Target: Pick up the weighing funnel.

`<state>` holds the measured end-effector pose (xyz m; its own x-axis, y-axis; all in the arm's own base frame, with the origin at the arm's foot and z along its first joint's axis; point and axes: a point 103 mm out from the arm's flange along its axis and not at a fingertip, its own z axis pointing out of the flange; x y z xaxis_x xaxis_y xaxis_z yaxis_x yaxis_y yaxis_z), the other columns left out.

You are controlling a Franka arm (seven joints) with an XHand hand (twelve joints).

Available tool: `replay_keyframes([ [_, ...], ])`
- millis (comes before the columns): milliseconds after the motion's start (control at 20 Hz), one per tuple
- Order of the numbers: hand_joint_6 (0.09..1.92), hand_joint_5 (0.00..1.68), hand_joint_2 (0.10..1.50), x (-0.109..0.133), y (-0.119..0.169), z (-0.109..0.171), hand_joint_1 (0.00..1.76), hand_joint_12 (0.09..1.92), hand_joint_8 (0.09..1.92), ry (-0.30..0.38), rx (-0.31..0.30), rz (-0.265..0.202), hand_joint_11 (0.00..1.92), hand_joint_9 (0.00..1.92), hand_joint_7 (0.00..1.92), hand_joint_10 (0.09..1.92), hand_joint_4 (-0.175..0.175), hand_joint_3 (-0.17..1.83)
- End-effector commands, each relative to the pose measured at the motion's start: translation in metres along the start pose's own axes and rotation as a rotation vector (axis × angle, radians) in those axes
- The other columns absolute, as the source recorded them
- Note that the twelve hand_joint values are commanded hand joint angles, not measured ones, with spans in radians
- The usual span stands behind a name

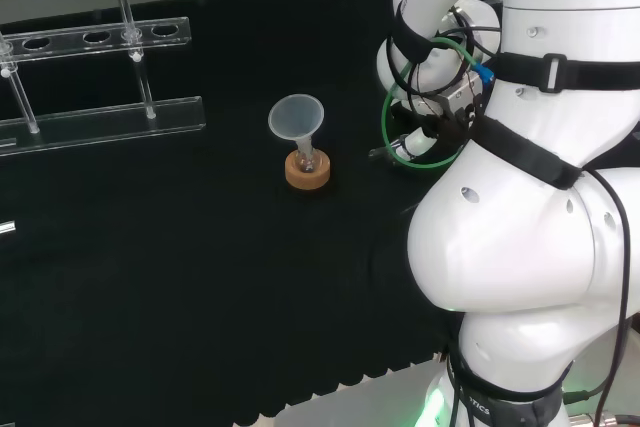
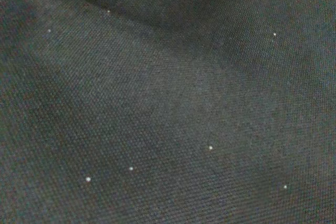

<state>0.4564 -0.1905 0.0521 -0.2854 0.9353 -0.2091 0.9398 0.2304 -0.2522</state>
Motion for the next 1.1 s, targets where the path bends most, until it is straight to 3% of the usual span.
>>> replay_keyframes([
  [50, 0.91, 0.63, 0.72, -0.003, 0.0, 0.003, 0.46, 1.35, 0.86, 0.018, -0.018, -0.005, 0.6, 0.72, 0.8, 0.78, -0.131, 0.0],
  [750, 0.97, 0.83, 0.73, 0.004, 0.002, 0.005, 0.5, 1.23, 0.72, 0.016, -0.062, -0.016, 0.82, 1.04, 1.13, 0.6, -0.143, 0.01],
  [1100, 1.02, 0.96, 0.74, 0.006, -0.002, 0.007, 0.52, 1.13, 0.62, 0.02, -0.09, -0.022, 1.03, 1.3, 1.34, 0.47, -0.136, 0.01],
])
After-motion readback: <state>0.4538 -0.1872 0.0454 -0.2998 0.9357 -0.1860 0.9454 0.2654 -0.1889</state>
